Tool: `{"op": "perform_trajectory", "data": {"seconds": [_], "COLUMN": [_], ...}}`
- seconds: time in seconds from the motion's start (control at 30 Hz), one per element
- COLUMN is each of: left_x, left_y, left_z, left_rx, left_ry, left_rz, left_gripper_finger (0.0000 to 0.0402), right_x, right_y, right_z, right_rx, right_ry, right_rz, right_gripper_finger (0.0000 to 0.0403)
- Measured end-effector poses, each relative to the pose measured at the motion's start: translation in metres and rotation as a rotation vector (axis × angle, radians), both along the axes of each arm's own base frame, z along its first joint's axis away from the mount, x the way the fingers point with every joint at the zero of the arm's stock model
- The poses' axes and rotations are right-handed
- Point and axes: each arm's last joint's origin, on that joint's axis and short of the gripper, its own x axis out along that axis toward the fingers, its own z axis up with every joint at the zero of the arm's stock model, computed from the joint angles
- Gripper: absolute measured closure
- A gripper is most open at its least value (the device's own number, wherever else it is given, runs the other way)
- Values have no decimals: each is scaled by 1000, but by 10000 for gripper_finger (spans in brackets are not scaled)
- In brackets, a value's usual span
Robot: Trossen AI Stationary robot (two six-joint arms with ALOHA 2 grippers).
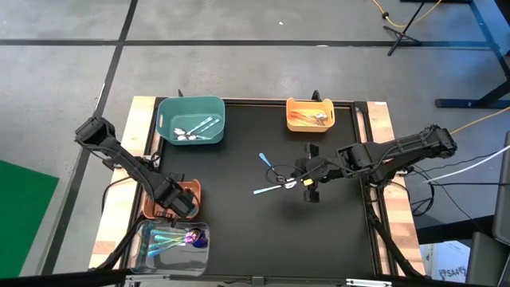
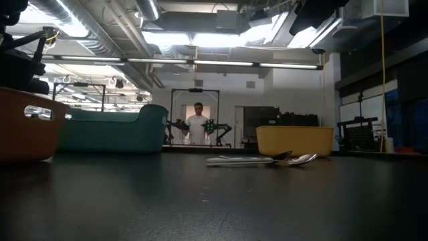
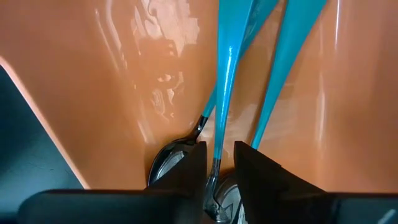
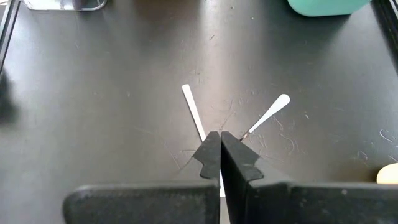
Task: Sort silverware by color (type)
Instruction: Put the blue spoon into the blue bin
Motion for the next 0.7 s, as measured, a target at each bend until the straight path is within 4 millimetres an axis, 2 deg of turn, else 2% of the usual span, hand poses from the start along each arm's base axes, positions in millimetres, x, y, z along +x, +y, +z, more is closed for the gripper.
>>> {"op": "perform_trajectory", "data": {"seconds": [0.7], "left_x": [0], "left_y": [0], "left_z": [0], "left_rx": [-8], "left_ry": [4], "left_rz": [0], "left_gripper_finger": [329], "right_x": [0], "right_y": [0], "right_z": [0], "right_rx": [0], "right_ry": [0], "right_rz": [0], "right_gripper_finger": [403]}}
